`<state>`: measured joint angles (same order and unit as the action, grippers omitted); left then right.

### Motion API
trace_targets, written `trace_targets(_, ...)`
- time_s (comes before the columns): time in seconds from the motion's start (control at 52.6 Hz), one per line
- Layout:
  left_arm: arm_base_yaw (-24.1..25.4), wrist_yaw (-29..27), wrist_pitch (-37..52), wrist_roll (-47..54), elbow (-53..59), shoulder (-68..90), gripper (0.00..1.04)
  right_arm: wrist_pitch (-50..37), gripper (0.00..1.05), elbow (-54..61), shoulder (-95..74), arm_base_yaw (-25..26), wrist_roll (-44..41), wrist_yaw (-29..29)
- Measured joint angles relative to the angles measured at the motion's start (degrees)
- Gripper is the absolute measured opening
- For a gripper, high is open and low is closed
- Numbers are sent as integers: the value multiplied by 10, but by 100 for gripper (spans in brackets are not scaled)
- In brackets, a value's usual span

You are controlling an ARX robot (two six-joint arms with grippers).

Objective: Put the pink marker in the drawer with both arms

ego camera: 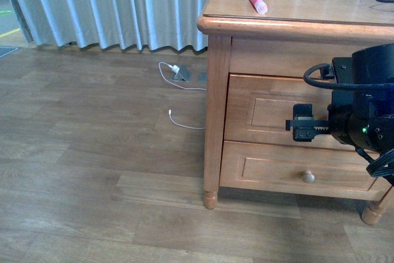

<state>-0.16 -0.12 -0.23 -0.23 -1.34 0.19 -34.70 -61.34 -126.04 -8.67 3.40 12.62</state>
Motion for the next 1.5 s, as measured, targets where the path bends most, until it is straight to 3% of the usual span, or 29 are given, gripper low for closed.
trace_targets(0.323, 0, 0, 0, 0, 0, 0, 99, 7, 24, -1, -2, 3, -11, 7)
trace_targets(0.798, 0, 0, 0, 0, 0, 0, 99, 26, 23, 47, 34, 0, -2, -12)
trace_targets(1.501, 0, 0, 0, 0, 0, 0, 99, 64, 22, 376, 314, -27, 64, -86)
